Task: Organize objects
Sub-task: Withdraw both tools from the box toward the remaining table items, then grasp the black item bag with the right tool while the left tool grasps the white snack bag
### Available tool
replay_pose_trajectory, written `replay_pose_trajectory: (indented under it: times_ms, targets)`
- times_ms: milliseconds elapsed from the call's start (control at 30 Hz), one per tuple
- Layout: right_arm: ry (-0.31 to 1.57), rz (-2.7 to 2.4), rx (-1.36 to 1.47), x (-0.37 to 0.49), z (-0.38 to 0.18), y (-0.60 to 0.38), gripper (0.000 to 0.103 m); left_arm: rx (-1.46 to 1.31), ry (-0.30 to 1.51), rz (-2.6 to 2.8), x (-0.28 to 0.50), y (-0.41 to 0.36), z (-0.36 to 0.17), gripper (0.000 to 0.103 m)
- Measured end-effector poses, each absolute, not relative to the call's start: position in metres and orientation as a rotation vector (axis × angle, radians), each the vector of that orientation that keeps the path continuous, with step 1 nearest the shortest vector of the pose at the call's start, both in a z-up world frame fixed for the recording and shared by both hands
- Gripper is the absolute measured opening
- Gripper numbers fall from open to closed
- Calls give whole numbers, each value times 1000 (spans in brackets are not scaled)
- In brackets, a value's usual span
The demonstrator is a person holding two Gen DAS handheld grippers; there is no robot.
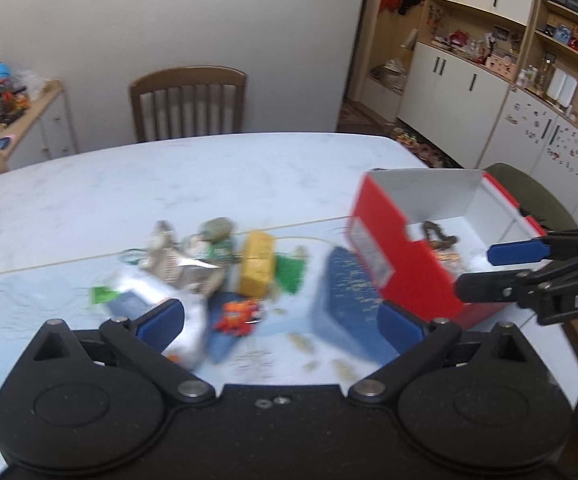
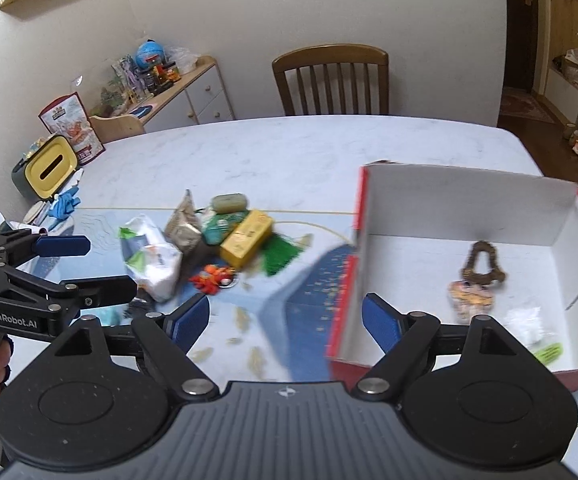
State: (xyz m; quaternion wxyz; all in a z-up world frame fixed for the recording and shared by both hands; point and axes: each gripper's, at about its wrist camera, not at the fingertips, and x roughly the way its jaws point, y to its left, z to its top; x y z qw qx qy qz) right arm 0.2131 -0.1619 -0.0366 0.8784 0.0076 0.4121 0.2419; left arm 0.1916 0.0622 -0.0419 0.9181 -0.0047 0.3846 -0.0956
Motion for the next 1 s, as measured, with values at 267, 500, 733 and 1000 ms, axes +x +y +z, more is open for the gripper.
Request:
replay_pose_trajectory:
  times_ms: [267,500,733,1000]
  targets:
    - [894,552,-29,199,-52,-102,84,-78,836,-148,200,129,-53,102]
    - [927,590,-80,196,-70,-53,84,-109,863,-96,226,172,-66,102]
    - [922,607,-111,198,-89,-16,84,-115,879,-88,254,192,-78,102]
    - [948,647,-179,205,-115,26,84,-127,943,-124,281,194,-103,102]
